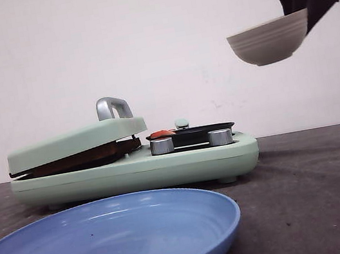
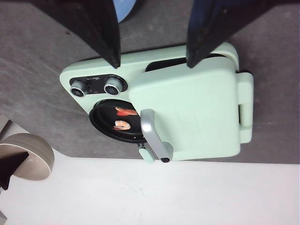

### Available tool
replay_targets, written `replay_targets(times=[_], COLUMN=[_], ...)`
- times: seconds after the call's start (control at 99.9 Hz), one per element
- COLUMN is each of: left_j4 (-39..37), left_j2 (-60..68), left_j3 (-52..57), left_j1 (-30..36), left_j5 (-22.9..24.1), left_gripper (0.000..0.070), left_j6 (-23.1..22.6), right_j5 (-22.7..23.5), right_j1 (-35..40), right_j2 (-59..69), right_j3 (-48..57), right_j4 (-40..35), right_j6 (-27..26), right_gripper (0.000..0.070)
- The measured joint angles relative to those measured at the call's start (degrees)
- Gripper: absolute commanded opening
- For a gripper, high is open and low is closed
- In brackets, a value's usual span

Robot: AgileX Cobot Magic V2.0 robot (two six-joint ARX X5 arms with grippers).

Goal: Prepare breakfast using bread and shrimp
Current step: 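Carry the empty bowl back and lower it onto the table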

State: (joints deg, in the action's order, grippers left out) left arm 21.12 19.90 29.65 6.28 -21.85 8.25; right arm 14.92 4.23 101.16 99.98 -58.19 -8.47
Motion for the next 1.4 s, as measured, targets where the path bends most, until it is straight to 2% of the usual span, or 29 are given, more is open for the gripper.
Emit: replay_targets(times=[0.18, 0.741, 0.851, 1.011, 1.181, 1.401], left_j4=[-0.15, -2.05, -2.05, -2.08, -2.08, -2.08], left_j2=[2.01, 2.36, 3.04, 4.22, 4.35, 4.35], left_j3=[0.00, 0.00, 0.00, 0.00, 0.00, 0.00], left_j1=[0.00, 0.00, 0.00, 0.00, 0.00, 0.00], left_j5=[-0.44, -0.57, -0.59, -0.59, -0.59, -0.61], left_gripper=[0.0202, 0.0202, 0.0203, 0.0203, 0.0203, 0.0203], left_j6=[0.26, 2.08, 2.23, 2.25, 2.25, 2.25], right_j5=[4.13, 6.71, 9.77, 10.23, 10.08, 7.54], right_j1=[-2.23, -4.66, -6.58, -8.04, -8.11, -8.09], right_j2=[0.00, -0.79, -1.62, -1.77, -1.77, -1.77], right_j3=[-6.38, -32.37, -32.98, -32.98, -32.98, -32.98], right_j4=[2.89, 22.38, 23.41, 25.70, 26.16, 27.02], right_j6=[-0.13, -1.01, -1.46, -2.29, -2.32, -2.32], right_gripper=[0.0007, 0.0007, 0.0006, 0.0006, 0.0006, 0.0006])
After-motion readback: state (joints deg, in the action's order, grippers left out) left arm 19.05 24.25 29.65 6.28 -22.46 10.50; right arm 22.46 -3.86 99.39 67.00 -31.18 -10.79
